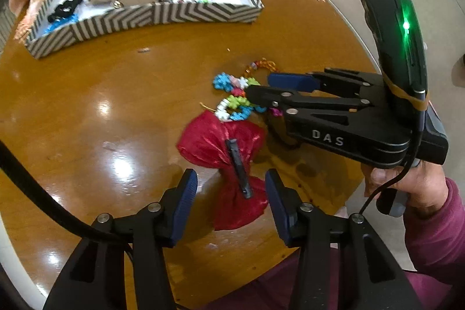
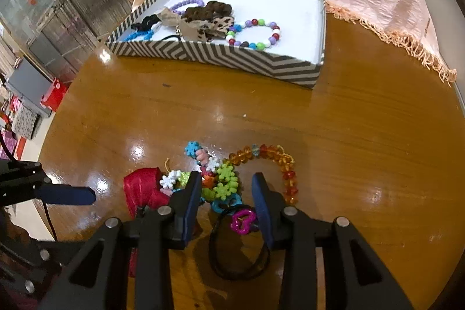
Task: Organize jewelry
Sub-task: 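Grasp red satin bow with left tool while right tool grasps green flower-bead necklace, then carry the red bow and green necklace over the tray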
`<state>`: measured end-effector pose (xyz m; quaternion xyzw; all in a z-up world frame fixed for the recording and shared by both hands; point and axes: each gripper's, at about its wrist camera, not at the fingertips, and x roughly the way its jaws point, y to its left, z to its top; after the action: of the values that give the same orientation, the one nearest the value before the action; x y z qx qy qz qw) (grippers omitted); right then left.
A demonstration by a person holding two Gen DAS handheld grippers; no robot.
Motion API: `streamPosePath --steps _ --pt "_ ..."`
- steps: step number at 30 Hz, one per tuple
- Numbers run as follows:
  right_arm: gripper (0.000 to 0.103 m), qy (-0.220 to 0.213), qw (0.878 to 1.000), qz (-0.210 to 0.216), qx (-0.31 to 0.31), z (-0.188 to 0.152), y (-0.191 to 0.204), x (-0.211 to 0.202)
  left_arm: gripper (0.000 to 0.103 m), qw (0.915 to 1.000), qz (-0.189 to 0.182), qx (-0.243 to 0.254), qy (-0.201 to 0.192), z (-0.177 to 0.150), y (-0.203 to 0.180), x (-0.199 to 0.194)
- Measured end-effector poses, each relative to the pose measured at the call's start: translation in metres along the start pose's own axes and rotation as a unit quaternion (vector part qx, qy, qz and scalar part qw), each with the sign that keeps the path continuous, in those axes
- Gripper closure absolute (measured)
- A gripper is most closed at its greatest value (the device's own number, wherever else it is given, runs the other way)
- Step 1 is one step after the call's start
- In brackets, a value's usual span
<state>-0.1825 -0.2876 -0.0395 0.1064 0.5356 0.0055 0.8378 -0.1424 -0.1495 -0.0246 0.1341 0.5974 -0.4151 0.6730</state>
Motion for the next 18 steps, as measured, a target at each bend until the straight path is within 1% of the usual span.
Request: streamPosePath --steps 3,4,5,6,7,9,10,11,13,14,16,18 --pt "0.066 0.003 1.000 0.003 -0.005 0.001 0.002 0.001 0.062 0.9998 0.009 0.000 0.017 0.001 -0.003 0.012" --pt "0.069 0.003 1.000 0.005 -0.008 0.002 0.003 0.001 0.062 0.9997 0.010 -0.001 0.023 0.001 -0.005 0.016" --pt "0.073 0.002 1.000 0.007 -0.012 0.002 0.005 0.002 0.062 0.9996 0.012 -0.001 0.026 0.002 -0.005 0.019" --pt "0.083 0.001 1.000 0.010 -0.014 0.003 0.006 0.003 0.062 0.9995 0.015 -0.002 0.029 0.003 -0.006 0.023" --pt "0.090 0.001 1.000 0.010 -0.015 0.003 0.007 0.003 0.062 0.9994 0.018 -0.002 0.031 0.003 -0.006 0.025" --pt "0.090 0.002 1.000 0.013 -0.018 0.005 0.009 0.003 0.072 0.9991 0.027 -0.007 0.033 0.005 -0.006 0.030" --pt "0.090 0.001 1.000 0.017 -0.018 0.004 0.009 0.002 0.084 0.9990 0.029 -0.011 0.033 0.006 -0.003 0.033" --pt "0.090 -0.001 1.000 0.021 -0.018 0.004 0.010 0.000 0.089 0.9990 0.026 -0.017 0.031 0.007 -0.001 0.034" --pt "0.090 -0.012 0.999 0.031 -0.013 0.005 0.009 -0.007 0.093 0.9991 0.020 -0.030 0.021 0.009 0.005 0.031" --pt "0.090 -0.018 0.999 0.036 -0.008 0.007 0.007 -0.013 0.095 0.9991 0.026 -0.030 0.013 0.009 0.007 0.027" --pt "0.090 -0.029 0.999 0.045 -0.002 0.011 0.005 -0.022 0.095 0.9989 0.038 -0.027 -0.011 0.010 0.009 0.015" --pt "0.090 -0.042 0.998 0.053 0.004 0.016 0.004 -0.033 0.095 0.9987 0.038 -0.023 -0.027 0.012 0.011 0.003"
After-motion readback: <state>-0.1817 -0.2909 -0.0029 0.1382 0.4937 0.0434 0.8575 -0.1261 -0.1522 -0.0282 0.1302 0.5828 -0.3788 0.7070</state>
